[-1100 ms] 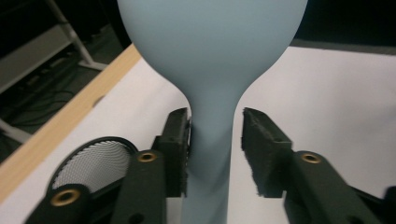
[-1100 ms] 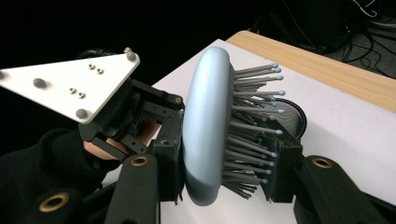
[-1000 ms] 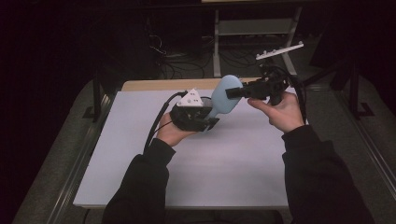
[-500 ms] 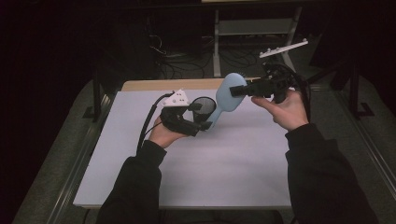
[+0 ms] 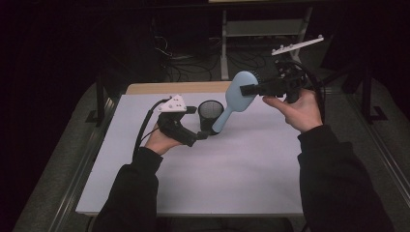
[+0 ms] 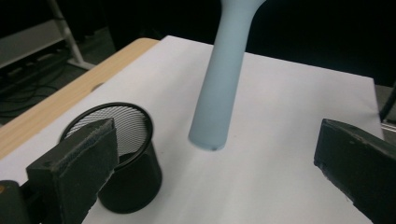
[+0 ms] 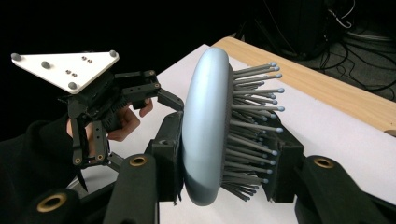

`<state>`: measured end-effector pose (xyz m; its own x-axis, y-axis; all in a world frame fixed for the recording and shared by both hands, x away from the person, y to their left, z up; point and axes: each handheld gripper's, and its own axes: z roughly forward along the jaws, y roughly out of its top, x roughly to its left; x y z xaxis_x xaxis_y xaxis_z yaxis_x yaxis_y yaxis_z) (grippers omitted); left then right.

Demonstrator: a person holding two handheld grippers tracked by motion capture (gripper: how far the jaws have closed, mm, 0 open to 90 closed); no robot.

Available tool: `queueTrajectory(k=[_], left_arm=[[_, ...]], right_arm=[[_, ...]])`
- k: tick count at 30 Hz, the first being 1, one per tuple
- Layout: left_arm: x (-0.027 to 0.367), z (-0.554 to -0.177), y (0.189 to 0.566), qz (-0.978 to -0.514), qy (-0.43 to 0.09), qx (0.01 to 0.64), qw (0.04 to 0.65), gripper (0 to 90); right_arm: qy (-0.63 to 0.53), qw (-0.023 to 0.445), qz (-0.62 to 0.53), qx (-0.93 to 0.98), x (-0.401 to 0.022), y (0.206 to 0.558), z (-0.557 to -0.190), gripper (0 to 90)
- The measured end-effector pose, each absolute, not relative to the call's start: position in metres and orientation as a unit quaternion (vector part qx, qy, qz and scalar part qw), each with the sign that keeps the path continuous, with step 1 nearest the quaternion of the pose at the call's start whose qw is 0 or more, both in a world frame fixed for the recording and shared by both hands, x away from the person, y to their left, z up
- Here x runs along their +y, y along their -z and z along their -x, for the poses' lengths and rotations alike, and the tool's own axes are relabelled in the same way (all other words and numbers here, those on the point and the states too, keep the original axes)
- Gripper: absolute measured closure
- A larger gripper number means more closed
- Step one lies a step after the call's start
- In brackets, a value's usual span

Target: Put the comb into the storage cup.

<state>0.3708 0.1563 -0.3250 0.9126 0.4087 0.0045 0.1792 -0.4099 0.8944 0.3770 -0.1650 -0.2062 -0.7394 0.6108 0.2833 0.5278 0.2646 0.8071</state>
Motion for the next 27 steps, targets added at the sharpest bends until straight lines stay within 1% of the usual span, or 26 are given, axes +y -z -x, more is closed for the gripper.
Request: queueTrajectory(k=[4, 6, 9, 17, 27], left_arm=[[0.17, -0.369, 0.326, -0.819, -0.12, 0.185, 0.53, 0.0], [0.178, -0.368, 0.327, -0.818, -0.13, 0.185, 0.528, 0.0], [0.187, -0.367, 0.329, -0.814, -0.126, 0.189, 0.535, 0.0], [0.206, -0.364, 0.336, -0.812, -0.138, 0.201, 0.529, 0.0], [0.225, -0.358, 0.344, -0.809, -0.151, 0.213, 0.526, 0.0]], right_arm=[[-0.486, 0.046, -0.358, 0.796, -0.164, 0.203, -0.378, 55.1], [-0.485, 0.049, -0.356, 0.797, -0.163, 0.202, -0.378, 55.1], [-0.487, 0.05, -0.356, 0.796, -0.162, 0.2, -0.379, 55.0], [-0.481, 0.052, -0.353, 0.801, -0.156, 0.199, -0.383, 54.9], [-0.479, 0.062, -0.346, 0.804, -0.148, 0.188, -0.388, 54.8]])
